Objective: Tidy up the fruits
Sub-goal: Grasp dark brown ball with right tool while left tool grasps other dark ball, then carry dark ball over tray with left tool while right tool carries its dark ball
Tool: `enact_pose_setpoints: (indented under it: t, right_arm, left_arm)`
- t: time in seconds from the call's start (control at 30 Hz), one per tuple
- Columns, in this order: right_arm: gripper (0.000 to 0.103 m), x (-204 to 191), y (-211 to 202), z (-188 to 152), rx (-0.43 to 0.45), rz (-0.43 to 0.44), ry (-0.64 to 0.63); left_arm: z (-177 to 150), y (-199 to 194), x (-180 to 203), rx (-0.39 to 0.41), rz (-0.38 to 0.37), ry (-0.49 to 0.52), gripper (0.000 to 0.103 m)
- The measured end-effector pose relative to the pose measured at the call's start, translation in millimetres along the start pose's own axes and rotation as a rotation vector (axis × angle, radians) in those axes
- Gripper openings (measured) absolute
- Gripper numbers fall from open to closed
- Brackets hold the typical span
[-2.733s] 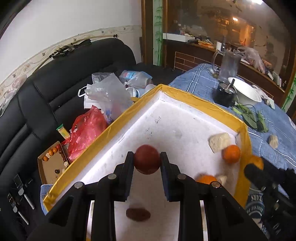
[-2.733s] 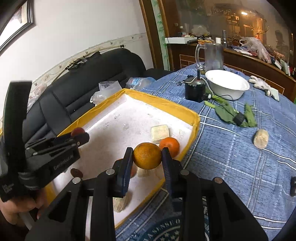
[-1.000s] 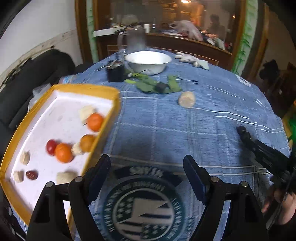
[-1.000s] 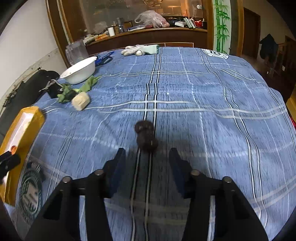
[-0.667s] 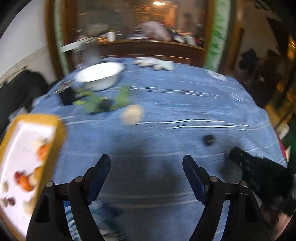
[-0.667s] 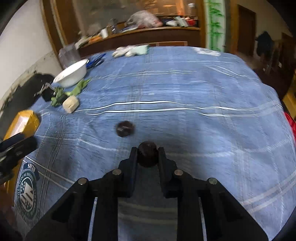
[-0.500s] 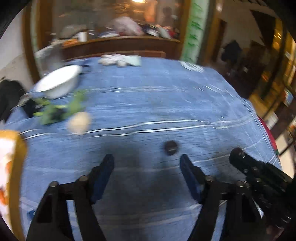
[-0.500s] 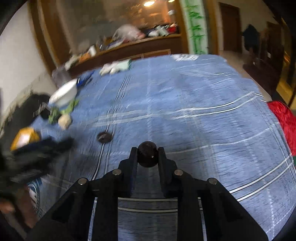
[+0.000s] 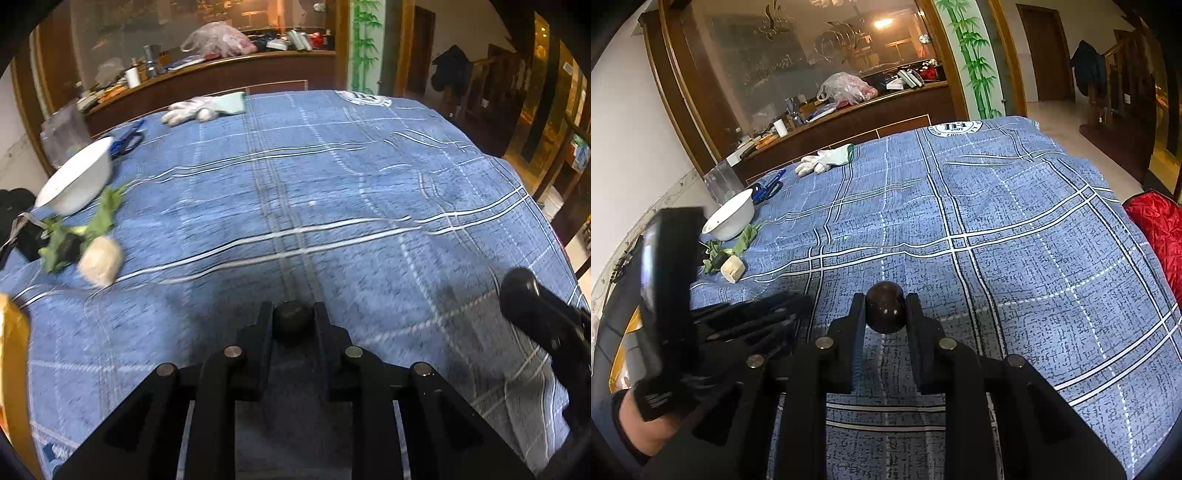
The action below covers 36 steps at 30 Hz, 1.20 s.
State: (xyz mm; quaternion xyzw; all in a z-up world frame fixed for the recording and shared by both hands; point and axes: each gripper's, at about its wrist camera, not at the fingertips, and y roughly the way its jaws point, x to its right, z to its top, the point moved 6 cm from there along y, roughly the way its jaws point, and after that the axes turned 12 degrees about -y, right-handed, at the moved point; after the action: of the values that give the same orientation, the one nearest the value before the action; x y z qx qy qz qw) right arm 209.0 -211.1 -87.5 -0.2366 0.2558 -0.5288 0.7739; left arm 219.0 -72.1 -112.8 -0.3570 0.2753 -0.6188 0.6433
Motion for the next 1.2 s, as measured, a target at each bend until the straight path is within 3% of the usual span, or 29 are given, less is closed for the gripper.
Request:
enact_pose_setpoints:
  t: [0.23, 0.77, 1.2]
  right_arm:
    - [0.023, -14, 7, -5, -0.029, -0.029, -0.058]
    - [0.023, -128, -28, -47, -0.058, 0.035, -0.224]
    - [0.023, -142, -35, -60, -0.084, -0.041, -0.294]
  left_arm:
    - [-28, -53, -42, 0.041, 0.046, -0.08, 0.019]
    - [-66, -97, -120, 0.088, 0.083, -0.189, 0.019]
    - [-82, -111, -140, 0.097, 0.076, -0.215, 0.019]
